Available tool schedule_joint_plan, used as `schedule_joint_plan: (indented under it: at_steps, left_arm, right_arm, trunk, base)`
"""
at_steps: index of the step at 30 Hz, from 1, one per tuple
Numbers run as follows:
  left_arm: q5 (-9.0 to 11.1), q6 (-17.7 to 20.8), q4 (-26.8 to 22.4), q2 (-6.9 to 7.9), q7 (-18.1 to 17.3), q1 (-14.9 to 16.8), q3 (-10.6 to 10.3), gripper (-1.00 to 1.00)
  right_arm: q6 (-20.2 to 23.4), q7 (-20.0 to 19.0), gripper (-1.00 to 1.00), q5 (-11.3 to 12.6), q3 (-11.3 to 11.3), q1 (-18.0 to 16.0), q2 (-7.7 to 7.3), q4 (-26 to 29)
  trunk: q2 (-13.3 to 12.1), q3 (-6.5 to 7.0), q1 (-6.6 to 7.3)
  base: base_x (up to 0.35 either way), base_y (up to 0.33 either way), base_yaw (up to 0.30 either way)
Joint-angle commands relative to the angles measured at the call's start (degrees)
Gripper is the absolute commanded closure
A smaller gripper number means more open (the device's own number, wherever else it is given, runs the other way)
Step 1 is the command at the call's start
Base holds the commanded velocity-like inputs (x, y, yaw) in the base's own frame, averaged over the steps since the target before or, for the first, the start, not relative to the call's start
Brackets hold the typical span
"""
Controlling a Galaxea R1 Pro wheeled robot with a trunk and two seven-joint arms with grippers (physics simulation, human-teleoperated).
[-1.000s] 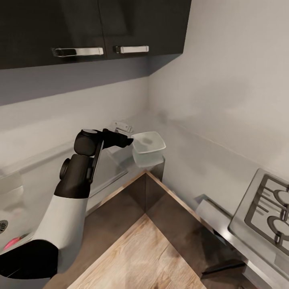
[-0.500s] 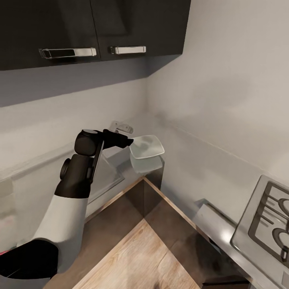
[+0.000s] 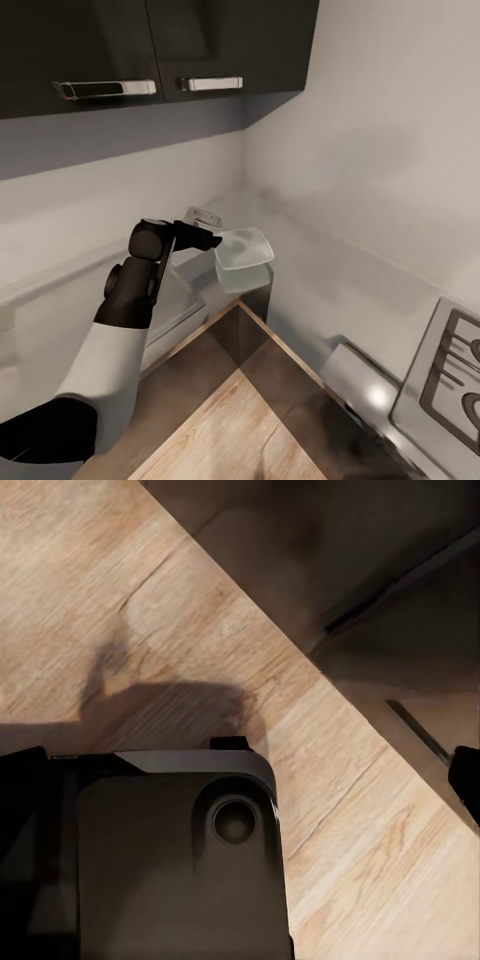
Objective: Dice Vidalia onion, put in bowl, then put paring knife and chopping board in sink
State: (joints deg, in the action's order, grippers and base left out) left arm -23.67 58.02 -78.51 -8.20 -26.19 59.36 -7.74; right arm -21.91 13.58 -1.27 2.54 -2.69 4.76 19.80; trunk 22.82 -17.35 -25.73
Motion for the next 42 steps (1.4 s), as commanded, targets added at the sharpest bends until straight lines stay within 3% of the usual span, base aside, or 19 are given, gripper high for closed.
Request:
schedule_joint_plan:
  at_steps: [1,42]
  left_arm:
    - [-0.59,0.17,0.05,-0.01,-0.52,0.06,0.01,-1.00]
    - [-0.68,0.08,0.55,-0.05,-0.35,0.06,0.01,-1.00]
  right_arm:
    - [-0.07,0.48,-1.00,-0.13,0.27,-0.03,-0.01,-0.03]
    - [0.02,0.48,-1.00,-0.13,0.27,-0.03,-0.01,-0.03]
  trunk:
    - [0.10,-0.10,-0.05]
    - [0.10,-3.36,-0.05]
  base:
    - [0.220,0.000,0.000]
    - [0.052,0.000,0.000]
